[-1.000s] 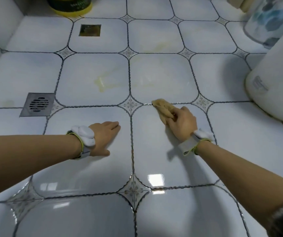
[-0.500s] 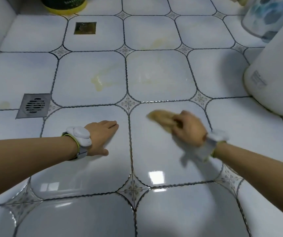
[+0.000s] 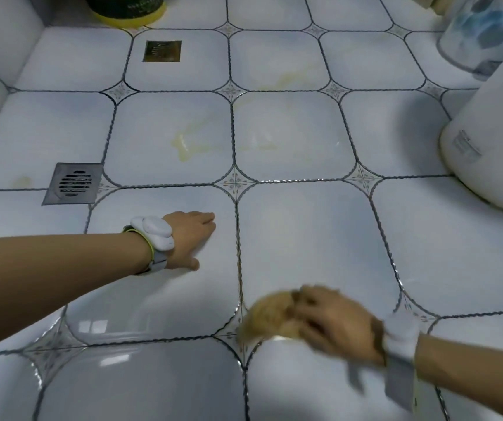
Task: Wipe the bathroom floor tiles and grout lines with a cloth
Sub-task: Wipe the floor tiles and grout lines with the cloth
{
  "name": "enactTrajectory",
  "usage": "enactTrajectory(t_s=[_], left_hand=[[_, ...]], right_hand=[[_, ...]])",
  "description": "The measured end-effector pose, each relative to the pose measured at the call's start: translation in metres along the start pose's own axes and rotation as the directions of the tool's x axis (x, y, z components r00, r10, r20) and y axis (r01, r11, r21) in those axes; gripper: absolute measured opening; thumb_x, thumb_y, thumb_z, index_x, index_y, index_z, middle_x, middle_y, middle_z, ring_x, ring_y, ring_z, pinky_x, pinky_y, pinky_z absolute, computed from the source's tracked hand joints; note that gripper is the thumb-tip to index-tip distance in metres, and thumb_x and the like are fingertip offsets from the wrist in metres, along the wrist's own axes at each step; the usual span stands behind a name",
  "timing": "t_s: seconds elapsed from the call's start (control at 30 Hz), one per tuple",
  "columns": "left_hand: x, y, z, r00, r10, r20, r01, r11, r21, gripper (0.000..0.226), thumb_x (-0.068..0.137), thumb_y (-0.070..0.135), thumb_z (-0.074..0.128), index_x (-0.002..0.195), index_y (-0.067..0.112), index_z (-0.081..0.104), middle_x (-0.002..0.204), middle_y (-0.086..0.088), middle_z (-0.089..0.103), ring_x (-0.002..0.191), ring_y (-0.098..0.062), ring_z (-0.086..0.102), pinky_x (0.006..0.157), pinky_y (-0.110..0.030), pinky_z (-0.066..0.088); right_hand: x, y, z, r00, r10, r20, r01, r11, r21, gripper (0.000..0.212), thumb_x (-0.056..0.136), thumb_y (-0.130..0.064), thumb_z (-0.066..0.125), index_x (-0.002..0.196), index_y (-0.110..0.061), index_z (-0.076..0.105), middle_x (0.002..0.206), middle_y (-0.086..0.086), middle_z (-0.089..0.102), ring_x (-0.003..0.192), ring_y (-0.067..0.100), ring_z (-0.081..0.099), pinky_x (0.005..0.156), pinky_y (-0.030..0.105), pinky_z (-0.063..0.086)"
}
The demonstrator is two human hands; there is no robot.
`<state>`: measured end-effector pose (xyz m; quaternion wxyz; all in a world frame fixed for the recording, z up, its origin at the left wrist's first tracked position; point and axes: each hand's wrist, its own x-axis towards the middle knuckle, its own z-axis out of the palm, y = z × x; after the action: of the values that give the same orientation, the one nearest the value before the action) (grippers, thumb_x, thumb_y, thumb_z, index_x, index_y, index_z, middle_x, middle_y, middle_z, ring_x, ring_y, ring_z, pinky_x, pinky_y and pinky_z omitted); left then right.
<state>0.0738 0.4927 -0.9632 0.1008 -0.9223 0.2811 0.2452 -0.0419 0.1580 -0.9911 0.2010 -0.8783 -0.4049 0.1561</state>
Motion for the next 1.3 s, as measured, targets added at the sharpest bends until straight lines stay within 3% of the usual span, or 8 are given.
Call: enactTrajectory(t_s=[0.27, 0.4, 0.6, 0.73, 0.87, 1.0, 1.2, 1.3], left_hand=[[-0.067, -0.024, 0.0, 0.985, -0.109, -0.132, 0.092, 0.988, -0.125, 0.022, 0.089, 0.045, 0.052, 0.085, 0.028, 0.065, 0.091, 0.01, 0.066, 0.079, -0.013, 0.058, 0.075, -0.03, 0.051], [-0.099, -0.045, 0.026, 0.96, -0.232, -0.156, 0.205, 0.964, -0.167, 0.029, 0.094, 0.045, 0.046, 0.097, 0.027, 0.069, 0.097, 0.011, 0.069, 0.087, -0.012, 0.061, 0.076, -0.027, 0.048], [-0.103, -0.064, 0.039, 0.968, -0.236, -0.087, 0.227, 0.968, -0.107, 0.033, 0.097, 0.04, 0.038, 0.094, 0.023, 0.065, 0.096, 0.006, 0.068, 0.085, -0.017, 0.061, 0.071, -0.027, 0.045], [-0.091, -0.06, 0.03, 0.968, -0.23, -0.104, 0.214, 0.966, -0.147, 0.025, 0.094, 0.037, 0.047, 0.085, 0.021, 0.064, 0.091, 0.003, 0.068, 0.081, -0.02, 0.061, 0.069, -0.027, 0.047], [-0.084, -0.059, 0.021, 0.965, -0.215, -0.15, 0.188, 0.966, -0.177, 0.017, 0.09, 0.032, 0.051, 0.078, 0.023, 0.058, 0.088, 0.003, 0.066, 0.078, -0.021, 0.061, 0.072, -0.031, 0.051], [-0.079, -0.059, 0.02, 0.963, -0.199, -0.179, 0.176, 0.975, -0.137, 0.019, 0.094, 0.03, 0.044, 0.085, 0.019, 0.057, 0.09, 0.003, 0.064, 0.078, -0.022, 0.059, 0.071, -0.032, 0.049], [-0.046, -0.035, 0.009, 0.979, -0.098, -0.178, 0.08, 0.991, -0.105, 0.029, 0.099, 0.032, 0.031, 0.077, 0.018, 0.045, 0.088, 0.0, 0.06, 0.075, -0.021, 0.052, 0.069, -0.032, 0.042], [-0.023, -0.017, -0.009, 0.976, -0.048, -0.212, 0.024, 0.993, -0.116, 0.038, 0.099, 0.039, 0.034, 0.073, 0.016, 0.049, 0.08, 0.003, 0.056, 0.078, -0.022, 0.055, 0.068, -0.03, 0.041]], right_hand=[[0.15, 0.083, -0.063, 0.662, 0.639, -0.393, -0.682, 0.73, 0.039, 0.019, 0.085, -0.025, 0.061, 0.096, -0.011, 0.065, 0.094, 0.014, 0.057, 0.084, 0.038, 0.059, 0.066, 0.032, 0.032], [0.165, -0.011, -0.018, 0.775, 0.536, -0.334, -0.549, 0.833, 0.064, 0.026, 0.09, -0.033, 0.053, 0.113, -0.021, 0.06, 0.1, 0.009, 0.05, 0.09, 0.034, 0.056, 0.077, 0.041, 0.048], [0.129, -0.133, 0.057, 0.988, -0.099, 0.119, 0.093, 0.994, 0.052, 0.028, 0.088, -0.024, 0.061, 0.116, -0.02, 0.056, 0.116, 0.005, 0.043, 0.094, 0.03, 0.051, 0.064, 0.036, 0.046], [0.148, -0.078, 0.023, 0.988, 0.087, -0.124, -0.083, 0.996, 0.038, 0.031, 0.089, -0.031, 0.053, 0.119, -0.024, 0.057, 0.104, 0.005, 0.049, 0.089, 0.03, 0.055, 0.07, 0.039, 0.048], [0.164, 0.02, -0.049, 0.693, 0.613, -0.379, -0.65, 0.759, 0.041, 0.021, 0.089, -0.031, 0.057, 0.105, -0.019, 0.064, 0.097, 0.014, 0.057, 0.088, 0.039, 0.06, 0.07, 0.034, 0.042], [0.141, 0.026, -0.053, 0.544, 0.742, -0.392, -0.774, 0.624, 0.107, 0.026, 0.091, -0.03, 0.055, 0.11, -0.014, 0.064, 0.101, 0.016, 0.055, 0.091, 0.039, 0.058, 0.074, 0.036, 0.045], [0.079, -0.083, 0.029, 0.962, 0.237, -0.137, -0.228, 0.971, 0.074, 0.029, 0.095, -0.036, 0.046, 0.121, -0.029, 0.056, 0.111, -0.002, 0.05, 0.093, 0.023, 0.052, 0.073, 0.035, 0.046], [0.047, -0.067, 0.027, 0.985, 0.137, -0.104, -0.132, 0.99, 0.059, 0.022, 0.088, -0.035, 0.051, 0.108, -0.028, 0.056, 0.098, -0.006, 0.044, 0.08, 0.016, 0.048, 0.063, 0.032, 0.045]])
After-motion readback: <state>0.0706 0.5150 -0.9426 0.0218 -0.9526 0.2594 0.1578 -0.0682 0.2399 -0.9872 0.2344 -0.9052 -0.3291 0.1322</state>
